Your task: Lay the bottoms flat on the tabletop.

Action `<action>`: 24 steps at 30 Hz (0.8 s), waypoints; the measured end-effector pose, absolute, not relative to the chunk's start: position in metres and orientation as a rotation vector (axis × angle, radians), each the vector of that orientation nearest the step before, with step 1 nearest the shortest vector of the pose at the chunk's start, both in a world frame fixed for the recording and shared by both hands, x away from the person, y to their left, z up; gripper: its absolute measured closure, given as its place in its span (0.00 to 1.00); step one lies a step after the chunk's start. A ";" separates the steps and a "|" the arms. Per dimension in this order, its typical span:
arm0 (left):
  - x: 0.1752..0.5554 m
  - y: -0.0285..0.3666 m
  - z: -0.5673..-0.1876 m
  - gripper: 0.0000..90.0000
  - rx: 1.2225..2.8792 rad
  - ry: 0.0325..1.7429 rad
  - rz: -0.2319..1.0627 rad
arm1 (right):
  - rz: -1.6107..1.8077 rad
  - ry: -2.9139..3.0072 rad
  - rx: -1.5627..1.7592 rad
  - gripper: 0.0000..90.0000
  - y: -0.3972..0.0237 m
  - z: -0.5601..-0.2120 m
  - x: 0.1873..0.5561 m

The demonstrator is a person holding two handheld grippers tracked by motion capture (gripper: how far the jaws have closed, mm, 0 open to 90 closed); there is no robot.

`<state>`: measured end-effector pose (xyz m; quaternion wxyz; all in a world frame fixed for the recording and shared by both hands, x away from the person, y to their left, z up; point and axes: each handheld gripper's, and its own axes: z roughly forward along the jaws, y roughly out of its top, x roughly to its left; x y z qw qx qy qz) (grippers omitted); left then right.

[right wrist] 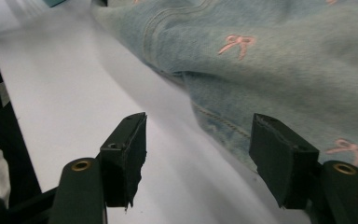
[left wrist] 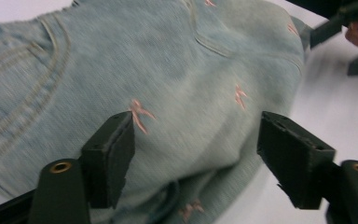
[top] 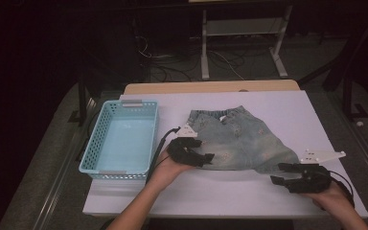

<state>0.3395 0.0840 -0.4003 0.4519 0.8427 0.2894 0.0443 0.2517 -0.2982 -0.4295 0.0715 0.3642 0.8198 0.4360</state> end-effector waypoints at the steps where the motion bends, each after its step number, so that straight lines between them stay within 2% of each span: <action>1: 0.344 0.083 -0.399 0.36 2.084 0.713 0.110 | 1.310 2.470 1.093 0.40 -0.298 -0.430 0.252; 13: 0.391 0.049 -0.374 0.71 2.065 0.657 0.128 | 1.301 2.507 1.042 0.39 -0.294 -0.433 0.251; 19: 0.414 0.025 -0.368 0.82 2.084 0.638 0.155 | 1.294 2.503 1.053 0.39 -0.295 -0.434 0.253; 24: 0.425 0.016 -0.385 0.88 2.154 0.668 0.142 | 1.293 2.498 1.061 0.39 -0.297 -0.434 0.253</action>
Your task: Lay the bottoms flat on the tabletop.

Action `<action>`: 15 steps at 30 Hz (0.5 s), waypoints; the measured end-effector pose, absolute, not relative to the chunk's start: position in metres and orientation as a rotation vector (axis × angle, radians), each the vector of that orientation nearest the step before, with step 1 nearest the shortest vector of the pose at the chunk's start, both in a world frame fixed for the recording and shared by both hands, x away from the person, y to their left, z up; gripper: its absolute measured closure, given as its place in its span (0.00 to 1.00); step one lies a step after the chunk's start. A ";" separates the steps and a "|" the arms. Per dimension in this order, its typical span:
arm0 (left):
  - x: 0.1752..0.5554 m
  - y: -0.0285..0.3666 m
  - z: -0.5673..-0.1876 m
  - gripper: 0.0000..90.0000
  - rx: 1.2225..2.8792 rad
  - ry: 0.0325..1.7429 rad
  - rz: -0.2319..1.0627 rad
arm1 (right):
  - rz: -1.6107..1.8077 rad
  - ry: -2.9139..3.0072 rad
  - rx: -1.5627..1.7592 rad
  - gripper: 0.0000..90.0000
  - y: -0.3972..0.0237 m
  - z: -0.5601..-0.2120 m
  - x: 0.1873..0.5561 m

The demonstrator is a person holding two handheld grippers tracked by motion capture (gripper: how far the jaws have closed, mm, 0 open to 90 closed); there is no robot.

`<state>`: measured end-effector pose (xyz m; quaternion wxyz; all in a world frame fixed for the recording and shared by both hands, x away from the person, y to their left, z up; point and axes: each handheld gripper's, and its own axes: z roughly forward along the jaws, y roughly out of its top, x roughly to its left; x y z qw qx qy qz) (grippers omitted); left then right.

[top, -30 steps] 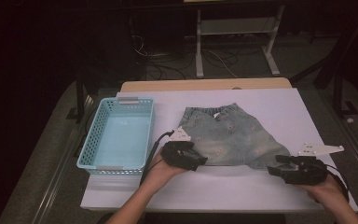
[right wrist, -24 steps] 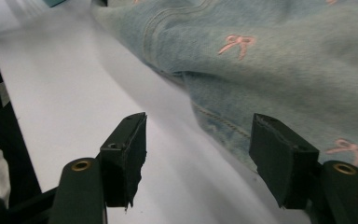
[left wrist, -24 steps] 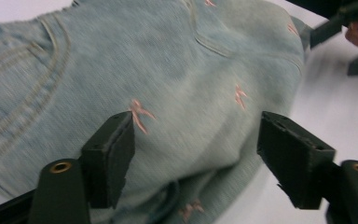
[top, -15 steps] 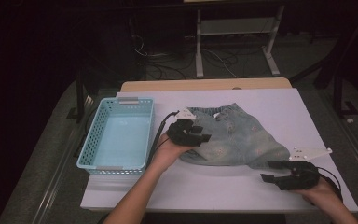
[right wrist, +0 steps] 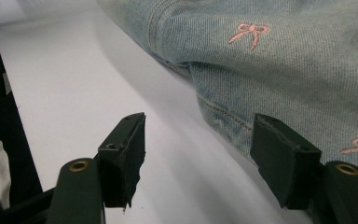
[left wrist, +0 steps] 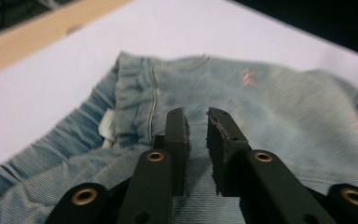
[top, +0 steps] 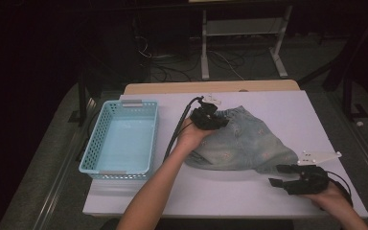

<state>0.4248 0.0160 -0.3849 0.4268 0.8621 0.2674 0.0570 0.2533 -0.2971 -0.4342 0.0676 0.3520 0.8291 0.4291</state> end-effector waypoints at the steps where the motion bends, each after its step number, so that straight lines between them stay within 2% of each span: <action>1: 0.425 0.015 -0.390 0.89 2.166 0.675 0.133 | 1.293 2.498 1.062 0.39 -0.297 -0.434 0.253; 10: 0.415 0.019 -0.427 0.95 2.223 0.728 0.117 | 1.286 2.502 1.059 0.39 -0.297 -0.435 0.254; 15: 0.411 0.015 -0.438 0.99 2.287 0.712 0.148 | 1.285 2.502 1.059 0.39 -0.297 -0.435 0.254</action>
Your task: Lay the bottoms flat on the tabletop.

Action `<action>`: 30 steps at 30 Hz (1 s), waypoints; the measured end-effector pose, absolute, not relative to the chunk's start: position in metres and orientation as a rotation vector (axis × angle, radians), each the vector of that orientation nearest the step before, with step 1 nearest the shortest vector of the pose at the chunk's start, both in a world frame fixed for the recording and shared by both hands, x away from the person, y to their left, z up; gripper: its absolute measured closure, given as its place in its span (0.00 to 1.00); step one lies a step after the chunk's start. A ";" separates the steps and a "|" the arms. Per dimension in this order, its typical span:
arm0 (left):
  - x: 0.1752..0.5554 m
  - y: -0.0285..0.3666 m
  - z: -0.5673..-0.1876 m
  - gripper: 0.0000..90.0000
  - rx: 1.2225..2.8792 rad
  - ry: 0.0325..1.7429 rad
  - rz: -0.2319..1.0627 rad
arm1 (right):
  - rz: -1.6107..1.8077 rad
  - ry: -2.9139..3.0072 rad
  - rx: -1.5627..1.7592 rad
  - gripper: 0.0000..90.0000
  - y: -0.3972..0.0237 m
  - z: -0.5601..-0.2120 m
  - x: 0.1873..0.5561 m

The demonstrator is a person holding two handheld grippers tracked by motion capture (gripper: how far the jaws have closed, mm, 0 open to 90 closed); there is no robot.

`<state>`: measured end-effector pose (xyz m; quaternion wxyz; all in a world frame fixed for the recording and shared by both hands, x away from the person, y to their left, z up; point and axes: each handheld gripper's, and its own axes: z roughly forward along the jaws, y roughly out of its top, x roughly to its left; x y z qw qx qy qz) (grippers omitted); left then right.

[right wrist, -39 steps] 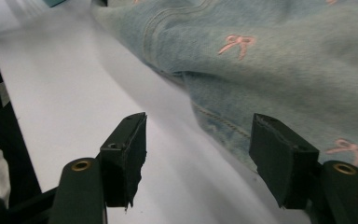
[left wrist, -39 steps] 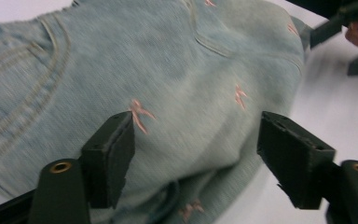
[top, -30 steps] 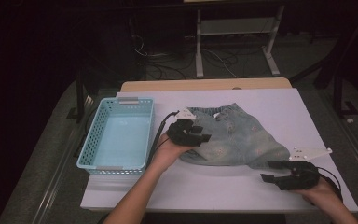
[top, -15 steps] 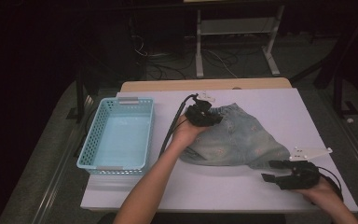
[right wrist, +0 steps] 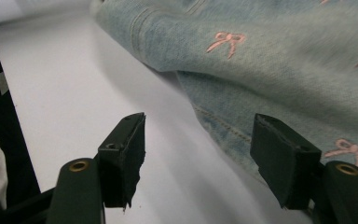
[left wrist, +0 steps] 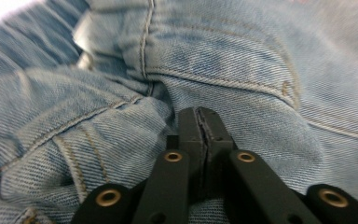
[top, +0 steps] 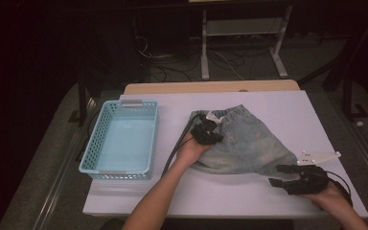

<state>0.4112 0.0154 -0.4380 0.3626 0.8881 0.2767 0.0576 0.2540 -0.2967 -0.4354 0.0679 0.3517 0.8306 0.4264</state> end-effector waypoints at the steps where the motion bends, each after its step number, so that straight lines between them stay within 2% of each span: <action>1: 0.411 0.015 -0.438 0.99 2.286 0.710 0.155 | 1.285 2.502 1.060 0.39 -0.297 -0.435 0.254; 3: 0.411 0.015 -0.435 0.97 2.281 0.702 0.157 | 1.284 2.503 1.060 0.39 -0.297 -0.436 0.254; 9: 0.417 0.017 -0.418 0.80 2.237 0.692 0.174 | 1.281 2.504 1.062 0.39 -0.297 -0.436 0.255; 16: 0.444 0.015 -0.394 0.71 2.229 0.715 0.247 | 1.284 2.499 1.066 0.39 -0.298 -0.436 0.255; 18: 0.454 0.017 -0.395 0.68 2.233 0.747 0.250 | 1.285 2.498 1.066 0.39 -0.298 -0.436 0.255; 24: 0.468 0.017 -0.413 0.43 2.322 0.783 0.289 | 1.286 2.496 1.072 0.39 -0.299 -0.436 0.255; 26: 0.470 0.019 -0.420 0.39 2.333 0.787 0.253 | 1.286 2.495 1.072 0.39 -0.300 -0.436 0.255; 30: 0.471 0.024 -0.426 0.39 2.352 0.790 0.207 | 1.284 2.497 1.073 0.39 -0.299 -0.436 0.255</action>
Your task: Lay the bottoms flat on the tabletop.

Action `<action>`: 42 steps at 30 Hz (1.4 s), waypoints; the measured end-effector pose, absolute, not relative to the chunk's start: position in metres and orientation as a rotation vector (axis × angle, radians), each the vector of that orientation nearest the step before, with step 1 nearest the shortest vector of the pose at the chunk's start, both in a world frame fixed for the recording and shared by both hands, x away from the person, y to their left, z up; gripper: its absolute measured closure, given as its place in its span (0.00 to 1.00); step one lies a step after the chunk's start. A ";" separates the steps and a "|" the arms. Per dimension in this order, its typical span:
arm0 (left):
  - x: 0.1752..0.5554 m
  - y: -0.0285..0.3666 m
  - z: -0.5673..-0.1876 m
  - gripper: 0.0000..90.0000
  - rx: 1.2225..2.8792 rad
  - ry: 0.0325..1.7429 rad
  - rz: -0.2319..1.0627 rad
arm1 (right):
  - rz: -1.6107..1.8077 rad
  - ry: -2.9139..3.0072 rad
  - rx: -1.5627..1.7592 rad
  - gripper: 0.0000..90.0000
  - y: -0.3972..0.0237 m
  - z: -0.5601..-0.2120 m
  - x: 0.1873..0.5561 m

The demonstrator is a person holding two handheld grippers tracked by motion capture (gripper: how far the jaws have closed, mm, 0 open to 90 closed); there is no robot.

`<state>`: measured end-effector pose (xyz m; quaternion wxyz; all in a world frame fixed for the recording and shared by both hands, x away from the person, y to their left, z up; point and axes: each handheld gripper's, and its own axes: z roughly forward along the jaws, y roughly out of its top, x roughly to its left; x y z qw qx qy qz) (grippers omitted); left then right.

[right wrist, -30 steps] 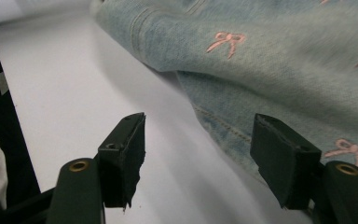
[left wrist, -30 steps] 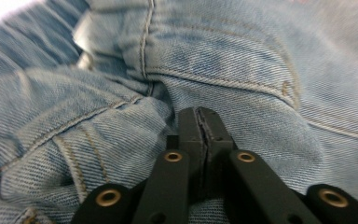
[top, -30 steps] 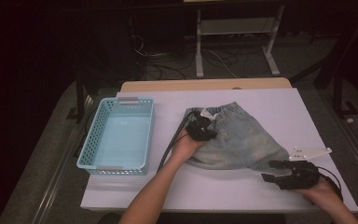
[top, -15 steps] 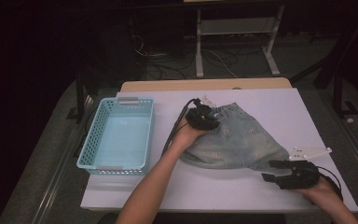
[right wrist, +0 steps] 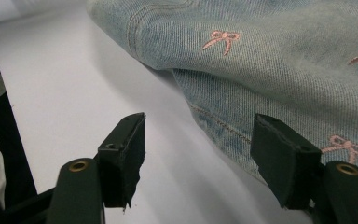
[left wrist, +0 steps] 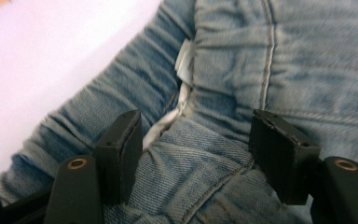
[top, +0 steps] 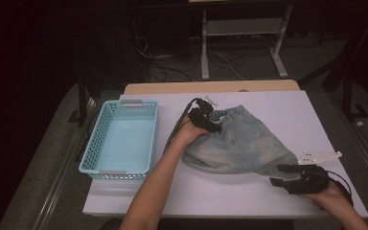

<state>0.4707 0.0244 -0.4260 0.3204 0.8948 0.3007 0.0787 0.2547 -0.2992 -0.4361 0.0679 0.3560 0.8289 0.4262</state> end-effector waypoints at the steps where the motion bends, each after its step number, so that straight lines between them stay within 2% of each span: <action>1: 0.471 0.025 -0.427 0.40 2.354 0.789 0.197 | 1.283 2.498 1.073 0.39 -0.299 -0.436 0.255; 4: 0.471 0.027 -0.432 0.46 2.366 0.780 0.152 | 1.280 2.499 1.070 0.39 -0.299 -0.436 0.255; 7: 0.470 0.029 -0.435 0.58 2.352 0.769 0.109 | 1.277 2.499 1.071 0.39 -0.299 -0.437 0.255; 11: 0.466 0.029 -0.432 0.78 2.357 0.740 0.149 | 1.274 2.498 1.073 0.39 -0.299 -0.437 0.255; 13: 0.463 0.029 -0.429 0.84 2.335 0.727 0.188 | 1.272 2.498 1.074 0.39 -0.299 -0.437 0.254; 21: 0.465 0.038 -0.409 0.87 2.215 0.720 0.270 | 1.270 2.498 1.074 0.39 -0.299 -0.437 0.255; 31: 0.503 0.036 -0.399 0.89 2.192 0.782 0.387 | 1.270 2.494 1.075 0.39 -0.300 -0.437 0.255; 32: 0.507 0.036 -0.400 0.91 2.185 0.799 0.409 | 1.269 2.495 1.075 0.39 -0.300 -0.437 0.255; 33: 0.510 0.037 -0.402 0.99 2.175 0.818 0.447 | 1.269 2.495 1.076 0.39 -0.301 -0.437 0.255; 34: 0.515 0.039 -0.403 1.00 2.161 0.840 0.445 | 1.269 2.496 1.075 0.39 -0.301 -0.437 0.255; 38: 0.526 0.045 -0.413 0.97 2.135 0.906 0.387 | 1.275 2.495 1.071 0.39 -0.301 -0.437 0.255; 42: 0.524 0.046 -0.418 0.88 2.167 0.903 0.338 | 1.280 2.497 1.069 0.39 -0.301 -0.437 0.256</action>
